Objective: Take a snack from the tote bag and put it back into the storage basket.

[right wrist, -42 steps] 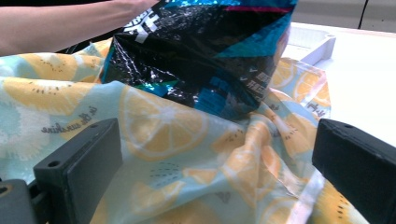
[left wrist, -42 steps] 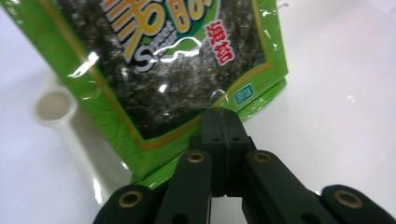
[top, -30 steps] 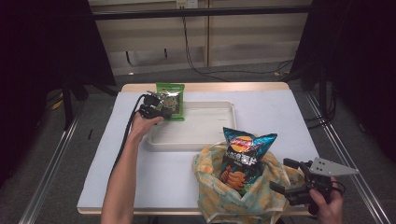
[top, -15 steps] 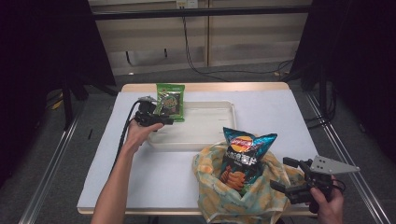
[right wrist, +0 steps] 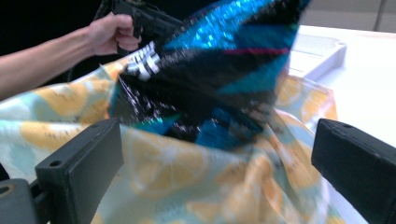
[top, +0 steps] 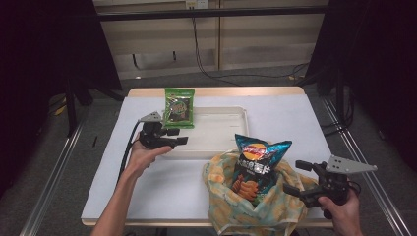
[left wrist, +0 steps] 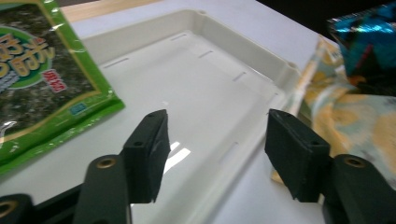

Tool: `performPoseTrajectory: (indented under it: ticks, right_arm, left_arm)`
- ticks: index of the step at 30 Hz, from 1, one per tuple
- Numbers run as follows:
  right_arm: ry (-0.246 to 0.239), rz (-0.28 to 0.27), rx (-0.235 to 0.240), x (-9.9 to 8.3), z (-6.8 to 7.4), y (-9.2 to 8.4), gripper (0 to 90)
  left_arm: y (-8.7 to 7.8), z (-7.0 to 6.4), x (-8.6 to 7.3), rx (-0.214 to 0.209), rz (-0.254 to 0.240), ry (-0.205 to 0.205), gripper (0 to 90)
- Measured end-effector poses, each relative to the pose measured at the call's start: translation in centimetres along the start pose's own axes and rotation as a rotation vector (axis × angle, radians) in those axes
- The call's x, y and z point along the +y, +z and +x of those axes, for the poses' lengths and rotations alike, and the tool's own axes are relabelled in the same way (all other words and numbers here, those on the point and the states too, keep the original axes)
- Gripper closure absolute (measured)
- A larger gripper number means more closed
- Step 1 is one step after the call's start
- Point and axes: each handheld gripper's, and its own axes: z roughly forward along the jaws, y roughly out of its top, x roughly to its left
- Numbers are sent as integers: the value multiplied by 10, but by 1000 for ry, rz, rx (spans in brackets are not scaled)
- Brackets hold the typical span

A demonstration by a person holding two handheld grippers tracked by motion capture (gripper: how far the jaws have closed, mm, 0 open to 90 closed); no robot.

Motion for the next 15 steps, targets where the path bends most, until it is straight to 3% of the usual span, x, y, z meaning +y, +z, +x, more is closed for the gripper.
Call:
performPoseTrajectory:
  ticks: [5, 6, 11, 15]
  right_arm:
    - [4, 1, -3, 12, -3, 3, 19]
    - [2, -1, -5, 16, -4, 4, 22]
    - [41, 3, -12, 22, -8, 13, 29]
    - [35, 15, -23, 28, -13, 19, 25]
  left_arm:
    - [-6, -18, -1, -4, -31, 17, 281]
    - [-7, -23, -3, -30, -49, 12, 292]
    - [-3, -32, -12, -15, -52, 13, 226]
    - [-3, -43, -17, -7, -46, 22, 172]
